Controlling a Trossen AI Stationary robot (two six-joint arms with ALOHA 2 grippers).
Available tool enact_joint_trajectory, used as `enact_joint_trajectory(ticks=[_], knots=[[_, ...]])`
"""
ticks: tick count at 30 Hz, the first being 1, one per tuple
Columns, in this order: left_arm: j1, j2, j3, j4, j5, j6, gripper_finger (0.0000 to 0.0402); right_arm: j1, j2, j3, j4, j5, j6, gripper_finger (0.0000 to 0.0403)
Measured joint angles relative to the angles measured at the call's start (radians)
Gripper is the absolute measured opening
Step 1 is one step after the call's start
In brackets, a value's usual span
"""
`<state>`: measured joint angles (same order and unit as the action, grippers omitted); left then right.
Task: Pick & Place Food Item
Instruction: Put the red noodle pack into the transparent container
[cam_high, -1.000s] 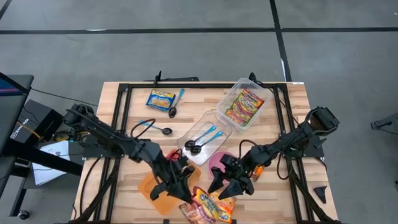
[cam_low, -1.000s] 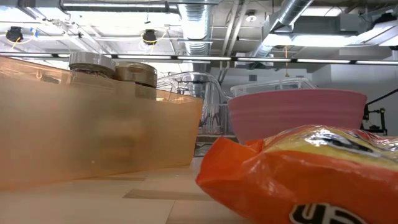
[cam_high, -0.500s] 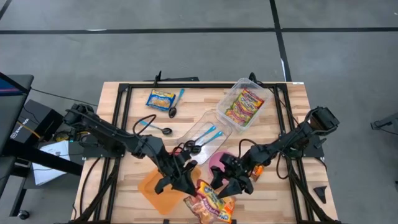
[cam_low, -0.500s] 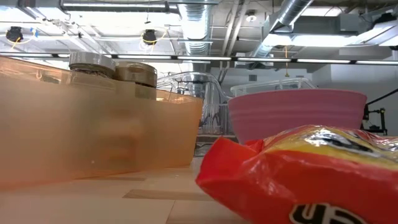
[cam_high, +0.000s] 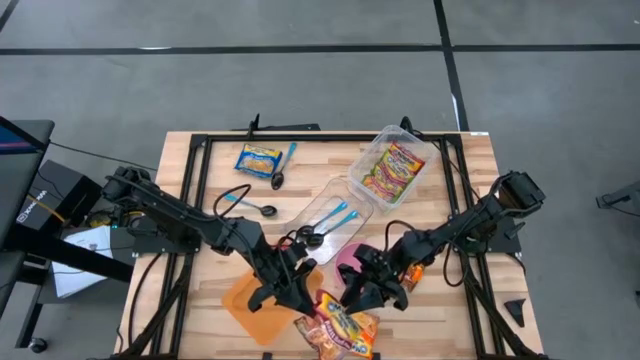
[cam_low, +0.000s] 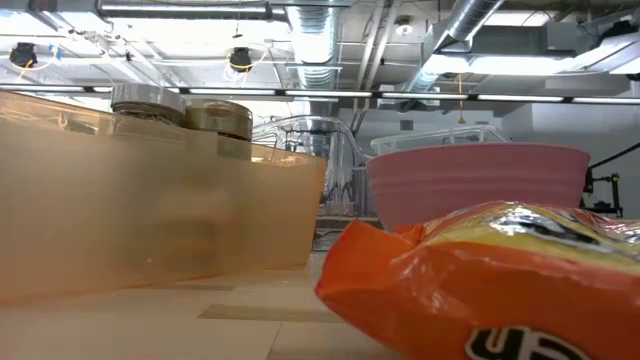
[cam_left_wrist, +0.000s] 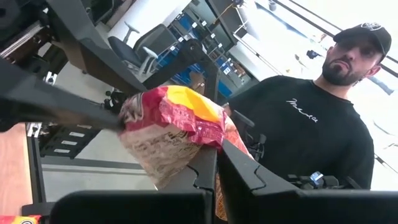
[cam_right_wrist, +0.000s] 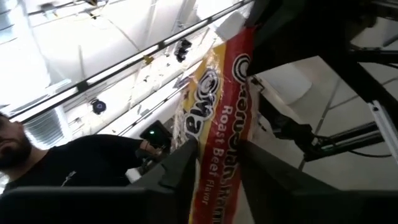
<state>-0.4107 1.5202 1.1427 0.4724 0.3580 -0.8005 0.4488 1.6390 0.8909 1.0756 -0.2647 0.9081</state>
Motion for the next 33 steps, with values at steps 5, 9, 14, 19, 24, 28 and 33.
enact_joint_trajectory(ticks=[5, 9, 14, 19, 24, 28, 33], knots=[[0.0, 0.0, 0.0, 0.0, 0.0, 0.0, 0.0001, 0.0, 0.0, 0.0, 0.018, -0.026, -0.003, 0.0073], [0.0, 0.0, 0.0, 0.0, 0.0, -0.001, 0.0001, 0.004, 0.0, 0.0, 0.018, -0.027, -0.014, 0.0048], [0.0, 0.0, 0.0, 0.0, 0.0, -0.001, 0.0001, 0.011, 0.0, 0.0, 0.031, -0.026, -0.028, 0.0005], [0.0, 0.0, 0.0, 0.0, 0.0, -0.001, 0.0001, 0.016, 0.0, 0.0, 0.048, -0.021, -0.04, 0.0002], [-0.008, 0.0, 0.0, 0.019, 0.0, 0.006, 0.0001, 0.016, 0.0, 0.0, 0.07, 0.001, -0.044, 0.0023], [-0.011, 0.0, 0.0, 0.049, -0.001, 0.007, 0.0001, 0.016, 0.0, 0.0, 0.071, 0.001, -0.044, 0.0061], [-0.016, 0.0, 0.0, 0.05, 0.0, 0.008, 0.0001, 0.016, 0.0, 0.0, 0.054, 0.003, -0.021, 0.0124]])
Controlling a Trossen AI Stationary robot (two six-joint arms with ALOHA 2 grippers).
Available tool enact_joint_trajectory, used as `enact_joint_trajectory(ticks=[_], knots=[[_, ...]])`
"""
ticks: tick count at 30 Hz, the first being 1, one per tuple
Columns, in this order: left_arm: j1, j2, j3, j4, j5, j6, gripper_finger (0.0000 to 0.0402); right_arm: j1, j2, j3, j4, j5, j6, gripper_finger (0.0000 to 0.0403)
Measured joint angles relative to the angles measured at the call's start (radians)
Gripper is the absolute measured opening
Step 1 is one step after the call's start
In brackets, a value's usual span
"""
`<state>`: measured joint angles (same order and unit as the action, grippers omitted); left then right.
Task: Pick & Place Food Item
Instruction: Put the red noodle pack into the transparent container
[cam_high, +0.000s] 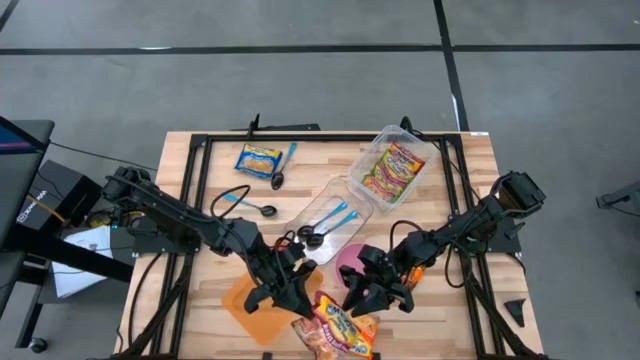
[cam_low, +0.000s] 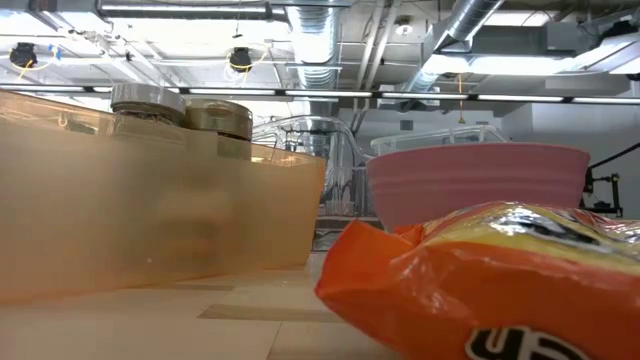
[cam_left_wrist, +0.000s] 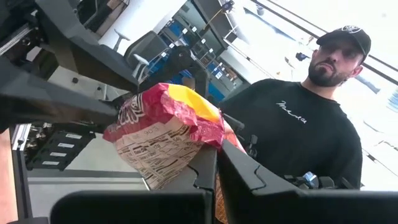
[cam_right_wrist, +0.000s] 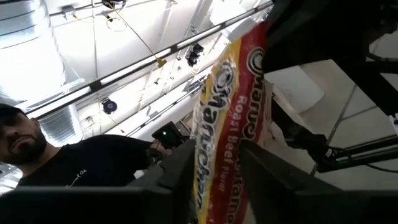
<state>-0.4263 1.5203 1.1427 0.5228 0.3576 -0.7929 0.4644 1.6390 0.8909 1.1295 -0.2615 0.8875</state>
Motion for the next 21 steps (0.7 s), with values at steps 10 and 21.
enact_joint_trajectory(ticks=[10, 21], knots=[[0.004, 0.0, 0.0, 0.001, 0.0, 0.002, 0.0001, -0.026, 0.0, 0.0, -0.015, 0.0, 0.003, 0.0227], [0.041, 0.0, 0.0, -0.004, 0.009, 0.002, 0.0001, -0.029, 0.0, 0.0, -0.015, -0.008, -0.001, 0.0194]])
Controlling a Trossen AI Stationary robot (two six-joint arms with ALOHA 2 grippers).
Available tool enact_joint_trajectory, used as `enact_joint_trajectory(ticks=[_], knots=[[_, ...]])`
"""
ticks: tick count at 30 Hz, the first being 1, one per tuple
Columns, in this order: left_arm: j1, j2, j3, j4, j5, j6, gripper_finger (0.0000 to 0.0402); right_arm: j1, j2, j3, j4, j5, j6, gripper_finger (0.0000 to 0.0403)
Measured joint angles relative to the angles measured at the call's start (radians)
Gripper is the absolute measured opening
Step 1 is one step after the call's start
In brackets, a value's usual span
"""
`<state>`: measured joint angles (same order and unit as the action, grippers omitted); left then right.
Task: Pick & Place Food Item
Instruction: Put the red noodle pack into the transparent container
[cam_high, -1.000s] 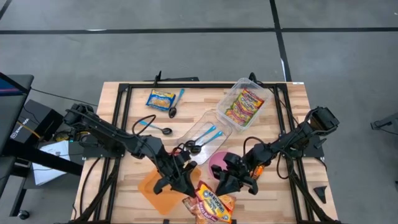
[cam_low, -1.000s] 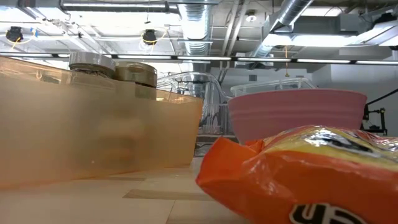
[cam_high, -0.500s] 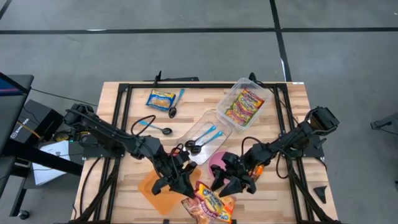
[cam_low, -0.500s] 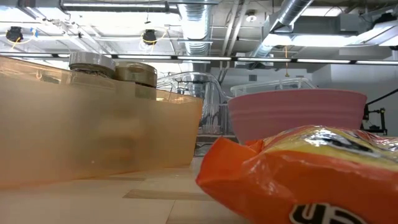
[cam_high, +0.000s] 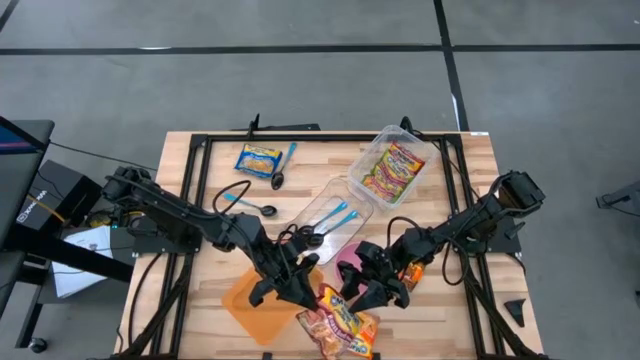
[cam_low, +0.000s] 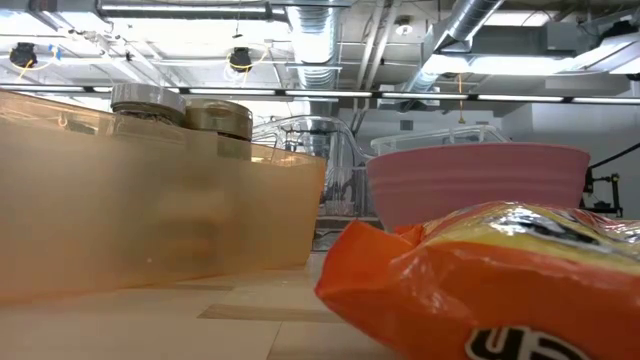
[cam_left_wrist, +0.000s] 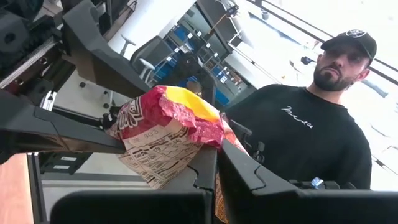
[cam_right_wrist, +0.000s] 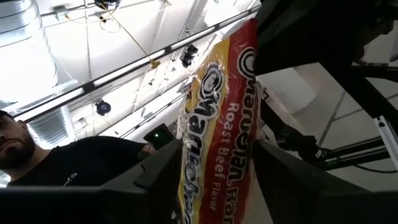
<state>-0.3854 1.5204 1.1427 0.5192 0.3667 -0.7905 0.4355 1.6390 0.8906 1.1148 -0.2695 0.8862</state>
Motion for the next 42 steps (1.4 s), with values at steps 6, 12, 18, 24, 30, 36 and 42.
enact_joint_trajectory(ticks=[6, 12, 18, 24, 30, 36, 42], knots=[[0.0, 0.0, 0.0, -0.002, 0.008, 0.0, 0.0001, 0.001, 0.0, 0.0, 0.0, 0.0, -0.004, 0.0172], [0.0, 0.0, 0.0, -0.001, 0.008, 0.0, 0.0001, 0.0, 0.0, 0.0, -0.001, 0.001, -0.017, 0.0129], [0.0, 0.0, 0.0, -0.002, 0.008, 0.0, 0.0004, 0.0, 0.0, 0.0, 0.0, 0.003, -0.03, 0.0083], [-0.001, 0.0, 0.0, -0.003, 0.008, -0.001, 0.0005, 0.004, 0.0, 0.0, 0.001, 0.004, -0.033, 0.0073], [-0.001, 0.0, 0.0, 0.0, 0.024, -0.057, 0.0007, 0.015, 0.0, 0.0, 0.028, 0.009, -0.035, 0.0071], [-0.004, -0.027, 0.0, -0.025, 0.116, -0.13, 0.0039, 0.031, 0.0, 0.0, 0.058, 0.004, -0.048, 0.0068], [-0.006, -0.088, 0.001, -0.033, 0.165, -0.134, 0.0072, 0.057, -0.003, 0.0, 0.074, 0.0, -0.049, 0.0054]])
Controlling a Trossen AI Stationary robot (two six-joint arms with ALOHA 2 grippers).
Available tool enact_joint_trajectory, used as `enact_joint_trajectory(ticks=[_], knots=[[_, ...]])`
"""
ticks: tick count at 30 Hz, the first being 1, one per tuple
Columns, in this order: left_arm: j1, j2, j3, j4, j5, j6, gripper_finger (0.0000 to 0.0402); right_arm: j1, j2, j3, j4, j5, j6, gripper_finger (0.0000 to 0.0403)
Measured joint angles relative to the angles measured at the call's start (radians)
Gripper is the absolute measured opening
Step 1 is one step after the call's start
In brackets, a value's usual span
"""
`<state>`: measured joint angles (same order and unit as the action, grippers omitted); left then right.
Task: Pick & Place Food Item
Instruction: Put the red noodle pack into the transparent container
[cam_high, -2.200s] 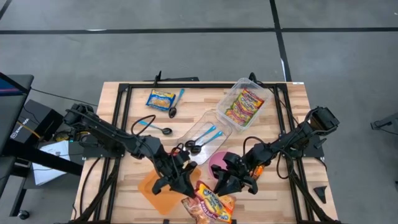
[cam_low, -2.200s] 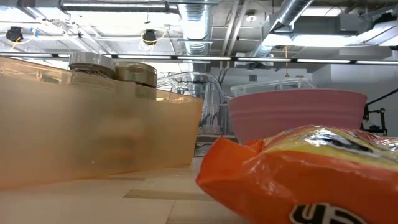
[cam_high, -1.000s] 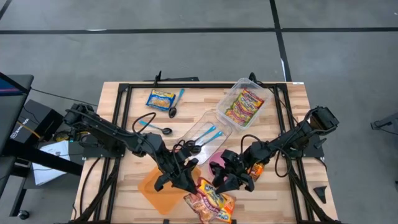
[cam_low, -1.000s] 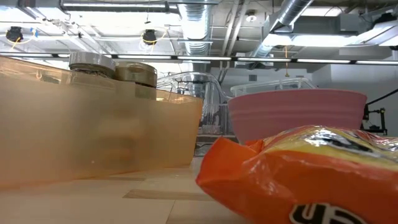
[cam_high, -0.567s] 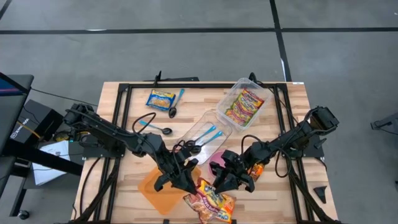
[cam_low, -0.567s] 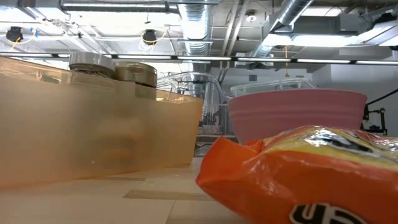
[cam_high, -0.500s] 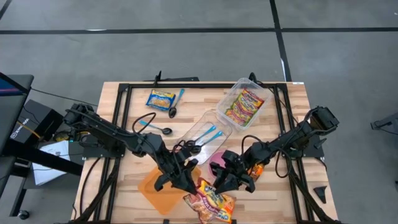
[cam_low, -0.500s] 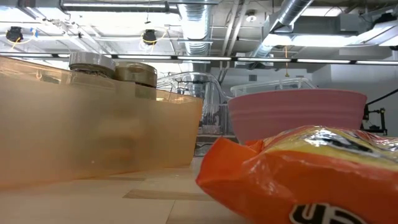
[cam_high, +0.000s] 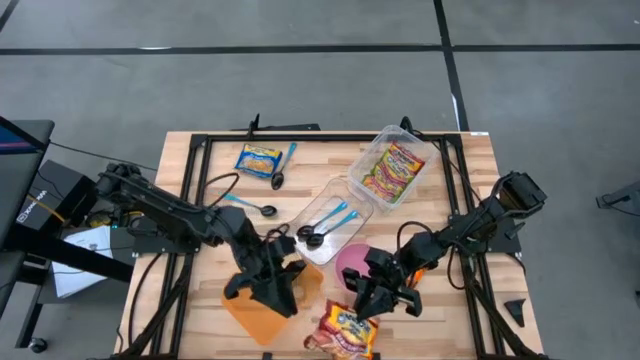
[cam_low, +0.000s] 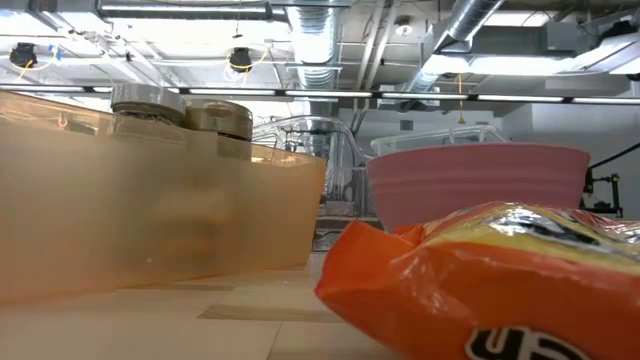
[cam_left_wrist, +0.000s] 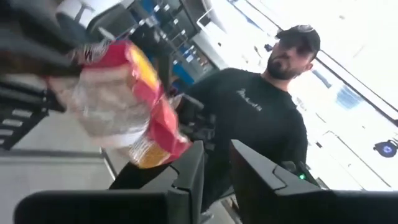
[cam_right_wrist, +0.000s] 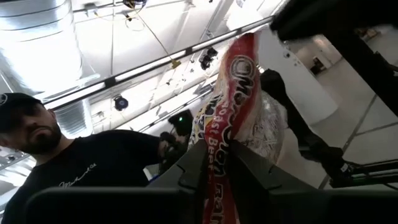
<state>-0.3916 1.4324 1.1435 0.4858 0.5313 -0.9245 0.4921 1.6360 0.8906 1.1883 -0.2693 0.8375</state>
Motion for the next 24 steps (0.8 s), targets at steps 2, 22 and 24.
enact_joint_trajectory(ticks=[2, 22, 24], knots=[[0.0, -0.034, 0.0, -0.002, 0.0, 0.006, 0.0077, 0.003, 0.0, 0.0, 0.01, -0.007, 0.0, 0.0048], [-0.061, -0.27, 0.0, -0.163, -0.073, 0.299, 0.0051, -0.136, -0.206, 0.0, -0.239, 0.006, -0.049, 0.0001], [-0.061, -0.27, 0.0, -0.181, -0.075, 0.299, 0.0053, -0.141, -0.227, 0.0, -0.289, 0.01, -0.057, 0.0001]])
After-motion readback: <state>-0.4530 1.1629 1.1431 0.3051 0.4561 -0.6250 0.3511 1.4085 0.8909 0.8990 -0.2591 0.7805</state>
